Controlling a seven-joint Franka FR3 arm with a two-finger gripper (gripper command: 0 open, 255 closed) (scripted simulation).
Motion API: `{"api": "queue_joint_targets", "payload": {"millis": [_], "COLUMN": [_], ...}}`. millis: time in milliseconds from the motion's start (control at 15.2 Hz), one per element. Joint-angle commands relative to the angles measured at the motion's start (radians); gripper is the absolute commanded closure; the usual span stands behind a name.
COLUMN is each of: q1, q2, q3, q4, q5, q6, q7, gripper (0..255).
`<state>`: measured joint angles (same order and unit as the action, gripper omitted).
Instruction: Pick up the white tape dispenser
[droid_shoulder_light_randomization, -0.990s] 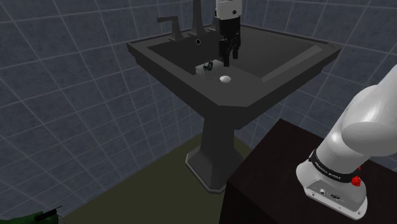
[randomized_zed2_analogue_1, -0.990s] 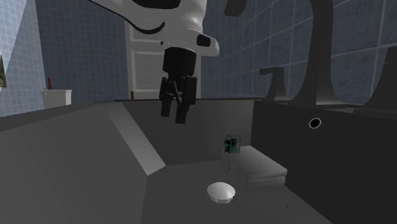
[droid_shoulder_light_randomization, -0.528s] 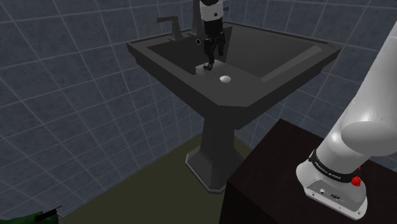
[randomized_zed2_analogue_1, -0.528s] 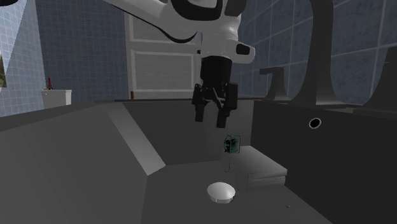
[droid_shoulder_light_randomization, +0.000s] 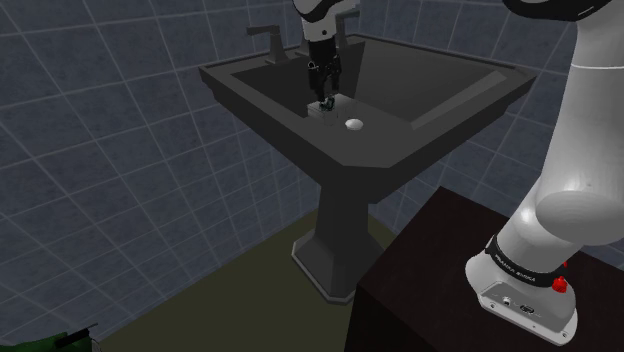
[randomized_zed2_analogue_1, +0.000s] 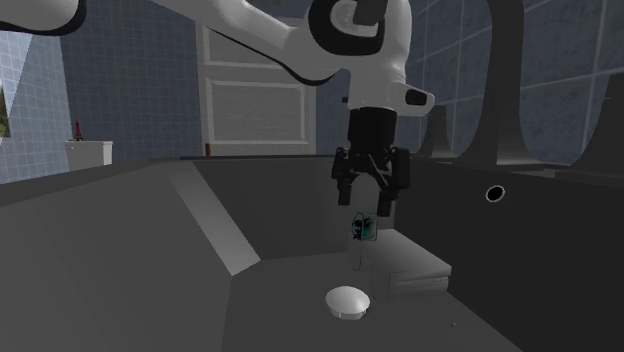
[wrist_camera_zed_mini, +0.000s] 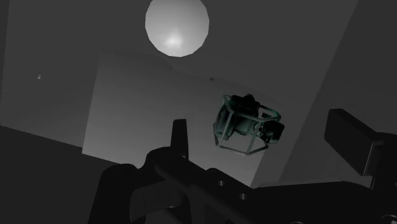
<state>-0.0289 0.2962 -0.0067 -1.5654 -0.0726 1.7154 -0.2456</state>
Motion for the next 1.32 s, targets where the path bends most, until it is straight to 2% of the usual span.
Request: {"api": "queue_joint_targets", "payload": {"millis": [0,264,330,924,1254], "q1": [0.0,0.0,0.0,0.0,0.0], "q2": [0.002,0.008,0.009,0.008,-0.002], "q3": [0.0,0.0,0.0,0.0,0.0], "q4": [-0.022,-0.049,-0.048,-0.049,0.005], "q5": [0.0,-0.001,-0.001,-0.001,0.0], "q6": [0.025,0.057,0.057,0.057,-0.006], "q7": [0.002,0.004,0.004,0.004,0.0], "gripper": [0,0,255,255,255]}}
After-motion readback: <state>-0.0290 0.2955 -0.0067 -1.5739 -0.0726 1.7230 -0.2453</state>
